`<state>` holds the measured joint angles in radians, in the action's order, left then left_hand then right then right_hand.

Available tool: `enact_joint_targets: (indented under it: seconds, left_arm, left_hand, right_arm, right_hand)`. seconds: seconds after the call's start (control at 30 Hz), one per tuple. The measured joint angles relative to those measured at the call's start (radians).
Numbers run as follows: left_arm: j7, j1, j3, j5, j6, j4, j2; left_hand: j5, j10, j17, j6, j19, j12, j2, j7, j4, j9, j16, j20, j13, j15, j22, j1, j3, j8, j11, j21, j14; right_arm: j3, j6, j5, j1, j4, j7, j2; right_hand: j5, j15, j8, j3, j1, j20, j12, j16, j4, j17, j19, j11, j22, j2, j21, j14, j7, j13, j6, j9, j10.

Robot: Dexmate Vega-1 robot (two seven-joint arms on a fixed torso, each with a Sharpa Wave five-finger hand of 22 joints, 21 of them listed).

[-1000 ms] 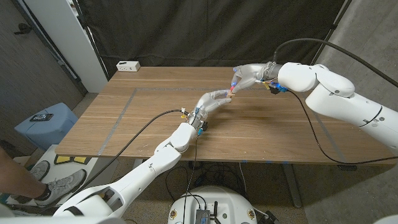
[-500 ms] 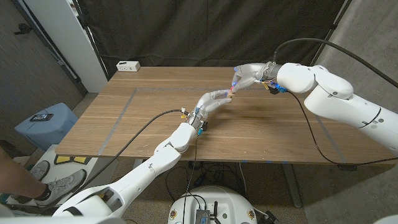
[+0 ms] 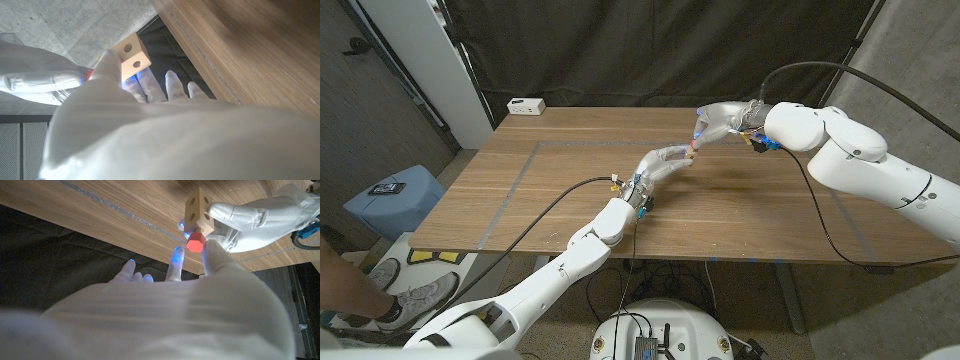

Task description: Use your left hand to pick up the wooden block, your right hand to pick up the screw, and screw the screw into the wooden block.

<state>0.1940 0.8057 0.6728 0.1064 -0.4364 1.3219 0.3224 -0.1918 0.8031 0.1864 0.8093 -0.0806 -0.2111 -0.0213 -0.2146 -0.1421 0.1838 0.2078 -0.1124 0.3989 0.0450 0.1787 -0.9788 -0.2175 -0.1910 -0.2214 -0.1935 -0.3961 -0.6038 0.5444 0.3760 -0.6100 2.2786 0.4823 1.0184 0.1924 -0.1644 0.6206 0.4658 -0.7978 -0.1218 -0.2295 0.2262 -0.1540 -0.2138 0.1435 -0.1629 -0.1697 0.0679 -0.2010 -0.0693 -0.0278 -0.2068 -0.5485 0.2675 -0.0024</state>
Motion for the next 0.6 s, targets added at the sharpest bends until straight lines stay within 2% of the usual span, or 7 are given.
enact_joint_targets:
  seconds: [0.6]
  left_arm:
    - [0.004,0.007,-0.003,0.001,0.007,0.01,0.004]
  left_hand:
    - [0.0,0.0,0.0,0.0,0.0,0.0,0.0,0.0,0.0,0.0,0.0,0.0,0.0,0.0,0.0,0.0,0.0,0.0,0.0,0.0,0.0]
  right_arm:
    - [-0.012,0.025,0.021,-0.008,0.011,-0.014,-0.006]
  right_hand:
    - [0.0,-0.002,0.028,0.0,-0.005,0.0,-0.004,0.0,0.0,0.0,0.011,-0.003,0.0,-0.005,0.0,0.012,0.003,-0.005,-0.022,0.014,0.017]
